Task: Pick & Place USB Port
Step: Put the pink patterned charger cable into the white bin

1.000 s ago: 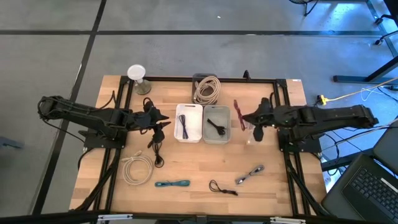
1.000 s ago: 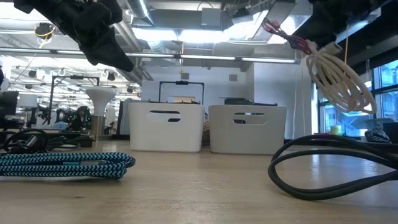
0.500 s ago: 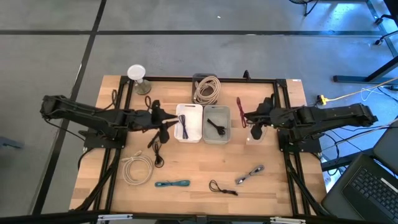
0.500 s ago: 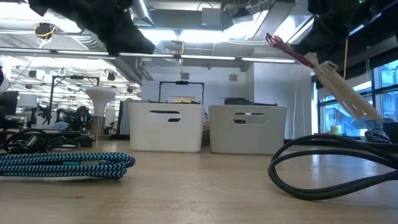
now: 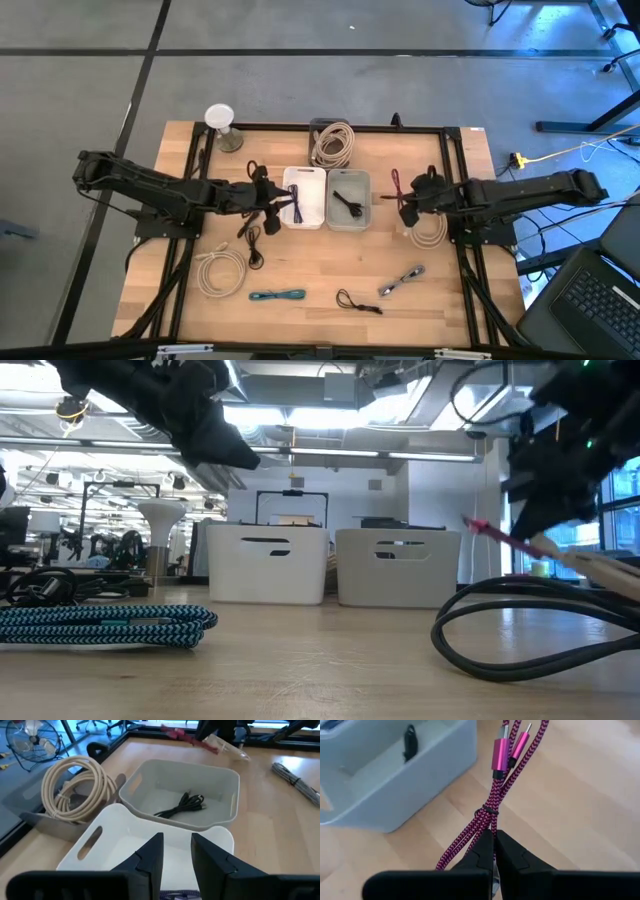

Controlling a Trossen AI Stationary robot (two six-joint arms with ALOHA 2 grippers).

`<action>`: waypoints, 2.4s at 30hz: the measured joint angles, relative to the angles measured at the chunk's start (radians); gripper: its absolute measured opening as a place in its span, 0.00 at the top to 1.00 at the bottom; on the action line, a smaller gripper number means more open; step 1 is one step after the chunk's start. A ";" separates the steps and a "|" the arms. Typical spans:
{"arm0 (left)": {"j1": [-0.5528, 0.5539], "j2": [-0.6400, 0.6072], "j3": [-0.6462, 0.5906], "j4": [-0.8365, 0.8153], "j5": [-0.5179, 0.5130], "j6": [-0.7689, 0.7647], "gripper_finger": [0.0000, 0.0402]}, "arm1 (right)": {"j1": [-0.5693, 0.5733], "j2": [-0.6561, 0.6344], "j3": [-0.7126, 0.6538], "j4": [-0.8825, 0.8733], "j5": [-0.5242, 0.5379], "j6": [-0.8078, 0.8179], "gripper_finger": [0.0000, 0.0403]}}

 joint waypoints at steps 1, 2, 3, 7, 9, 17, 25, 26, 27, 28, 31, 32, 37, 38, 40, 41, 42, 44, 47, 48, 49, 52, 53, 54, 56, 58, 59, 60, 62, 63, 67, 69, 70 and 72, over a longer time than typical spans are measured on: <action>0.000 -0.002 0.000 -0.003 0.000 0.000 0.77 | -0.020 0.008 -0.020 0.036 -0.016 -0.003 0.99; 0.000 -0.005 0.000 -0.004 0.001 0.001 0.77 | -0.043 0.014 -0.041 0.065 -0.036 -0.003 0.99; 0.000 -0.007 0.000 -0.001 0.001 0.002 0.78 | -0.069 0.023 -0.059 0.089 -0.055 -0.003 0.99; 0.000 -0.007 0.000 -0.003 0.001 0.010 0.78 | -0.168 0.081 -0.134 0.186 -0.155 -0.003 1.00; 0.000 -0.007 0.000 -0.003 0.001 0.022 0.78 | -0.208 0.116 -0.167 0.240 -0.196 -0.004 1.00; 0.000 -0.007 0.000 -0.003 0.002 0.033 0.78 | -0.290 0.248 -0.165 0.309 -0.236 -0.053 1.00; 0.000 -0.007 0.000 -0.007 0.003 0.033 0.78 | -0.302 0.278 -0.116 0.294 -0.244 -0.117 0.86; 0.000 -0.007 0.000 -0.009 0.003 0.033 0.78 | -0.302 0.277 -0.101 0.300 -0.244 -0.127 0.83; 0.000 -0.007 0.000 -0.011 0.003 0.033 0.78 | -0.302 0.276 -0.088 0.306 -0.243 -0.140 0.80; 0.000 -0.007 0.000 -0.012 0.003 0.034 0.78 | -0.302 0.276 -0.077 0.304 -0.242 -0.147 0.77; 0.000 -0.007 0.000 -0.012 0.003 0.034 0.77 | -0.302 0.276 -0.046 0.285 -0.242 -0.168 0.70; 0.000 -0.007 0.000 -0.012 0.003 0.034 0.77 | -0.302 0.276 -0.037 0.286 -0.241 -0.168 0.68; 0.000 -0.007 0.000 -0.012 0.003 0.034 0.78 | -0.302 0.276 -0.027 0.279 -0.242 -0.169 0.63; 0.000 -0.007 0.000 -0.012 0.003 0.034 0.78 | -0.302 0.276 -0.027 0.274 -0.242 -0.169 0.62; 0.000 -0.007 0.000 -0.012 0.003 0.034 0.78 | -0.302 0.276 -0.027 0.269 -0.242 -0.171 0.61; 0.000 -0.007 0.000 -0.012 0.003 0.034 0.78 | -0.302 0.276 -0.027 0.269 -0.242 -0.171 0.60; 0.000 -0.007 0.000 -0.012 0.003 0.034 0.78 | -0.302 0.276 -0.027 0.269 -0.242 -0.171 0.59; 0.000 -0.007 0.000 -0.012 0.003 0.034 0.79 | -0.302 0.277 -0.027 0.270 -0.242 -0.172 0.56; 0.000 -0.007 0.000 -0.012 0.003 0.036 0.79 | -0.302 0.298 -0.026 0.272 -0.249 -0.170 0.53; 0.000 -0.007 0.000 -0.012 0.003 0.036 0.79 | -0.302 0.312 -0.026 0.274 -0.256 -0.168 0.53; 0.000 -0.007 0.000 -0.012 0.003 0.036 0.79 | -0.302 0.329 -0.026 0.274 -0.261 -0.168 0.52; 0.000 -0.007 0.000 -0.012 0.003 0.036 0.79 | -0.302 0.390 -0.026 0.284 -0.263 -0.168 0.52; 0.000 -0.007 0.000 -0.012 0.003 0.037 0.79 | -0.302 0.411 -0.026 0.294 -0.263 -0.169 0.53; 0.000 -0.007 0.000 -0.012 0.003 0.037 0.78 | -0.302 0.431 -0.026 0.306 -0.263 -0.171 0.53; 0.000 -0.007 0.000 -0.012 0.003 0.037 0.79 | -0.302 0.459 -0.023 0.321 -0.255 -0.171 0.56; 0.000 -0.007 0.000 -0.012 0.003 0.037 0.79 | -0.302 0.474 -0.022 0.335 -0.245 -0.180 0.62; 0.000 -0.007 0.000 -0.012 0.003 0.037 0.79 | -0.302 0.475 -0.022 0.339 -0.241 -0.189 0.66; 0.000 -0.007 0.000 -0.012 0.003 0.037 0.79 | -0.302 0.476 -0.022 0.342 -0.236 -0.198 0.71; 0.000 -0.007 0.000 -0.012 0.003 0.037 0.79 | -0.302 0.466 -0.025 0.345 -0.222 -0.219 0.84; 0.000 -0.007 0.000 -0.012 0.003 0.037 0.78 | -0.302 0.462 -0.025 0.351 -0.214 -0.224 0.91; 0.000 -0.007 0.001 -0.020 0.003 0.036 0.79 | -0.302 0.426 -0.025 0.385 -0.149 -0.249 0.96; 0.000 -0.007 0.001 -0.028 0.002 0.036 0.79 | -0.302 0.405 -0.015 0.396 -0.127 -0.276 0.98; 0.000 -0.007 0.001 -0.029 0.002 0.036 0.79 | -0.301 0.393 -0.007 0.405 -0.114 -0.294 0.98; 0.000 -0.007 0.001 -0.033 0.002 0.036 0.78 | -0.297 0.367 0.015 0.415 -0.106 -0.315 0.98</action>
